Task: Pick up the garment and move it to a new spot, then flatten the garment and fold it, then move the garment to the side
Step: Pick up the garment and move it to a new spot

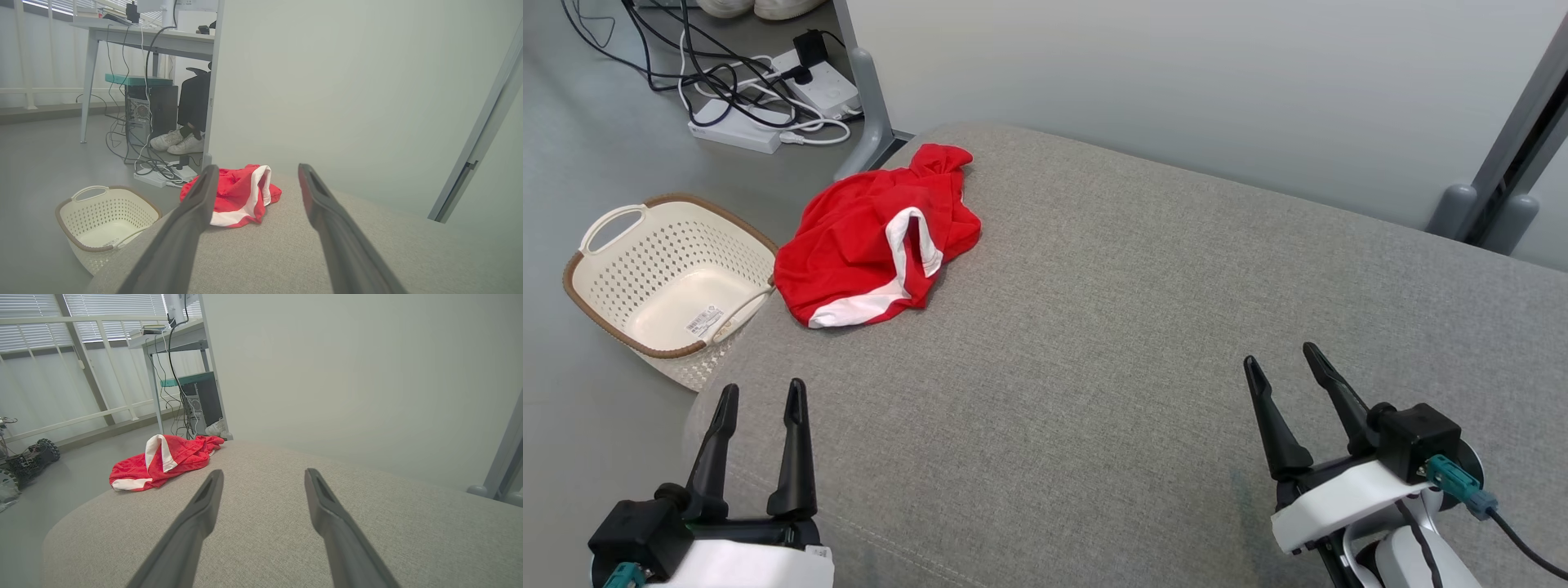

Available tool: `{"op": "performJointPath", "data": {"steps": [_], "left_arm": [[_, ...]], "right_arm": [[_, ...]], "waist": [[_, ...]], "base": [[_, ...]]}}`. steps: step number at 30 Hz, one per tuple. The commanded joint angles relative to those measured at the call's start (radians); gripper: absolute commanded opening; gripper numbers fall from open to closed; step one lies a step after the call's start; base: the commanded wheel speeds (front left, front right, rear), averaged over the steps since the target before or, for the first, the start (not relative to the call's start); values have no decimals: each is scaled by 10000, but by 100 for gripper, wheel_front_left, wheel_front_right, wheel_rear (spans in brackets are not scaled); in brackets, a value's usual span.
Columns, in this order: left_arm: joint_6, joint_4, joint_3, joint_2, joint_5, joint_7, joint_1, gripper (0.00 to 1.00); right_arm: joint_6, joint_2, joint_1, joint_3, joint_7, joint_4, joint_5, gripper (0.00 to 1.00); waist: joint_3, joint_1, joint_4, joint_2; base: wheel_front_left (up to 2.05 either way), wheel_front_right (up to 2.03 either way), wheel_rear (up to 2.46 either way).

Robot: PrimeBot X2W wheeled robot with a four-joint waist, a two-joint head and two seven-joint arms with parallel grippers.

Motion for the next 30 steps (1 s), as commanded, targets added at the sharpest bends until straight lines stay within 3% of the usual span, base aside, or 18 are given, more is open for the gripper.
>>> {"op": "performJointPath", "data": {"steps": [1, 16, 20, 30], "left_arm": [[46, -48, 19, 30, -12, 14, 110, 100], [95, 178, -101, 35, -213, 14, -52, 100], [70, 371, -157, 30, -528, 15, -418, 100], [-181, 2785, -346, 323, -1157, 126, -2772, 100]], "right_arm": [[-3, -94, -108, 30, -10, 52, 37, 100], [-3, -120, 25, -39, -10, -122, -6, 100], [-3, -320, -49, -63, -10, -338, -202, 100], [-3, -852, -919, 246, 480, -1491, -719, 100]], "waist": [[11, 0, 0, -1], [65, 0, -97, -1], [559, 0, -44, -1], [2345, 0, -525, -1]], "base": [[0, 0, 0], [0, 0, 0], [0, 0, 0], [0, 0, 0]]}}
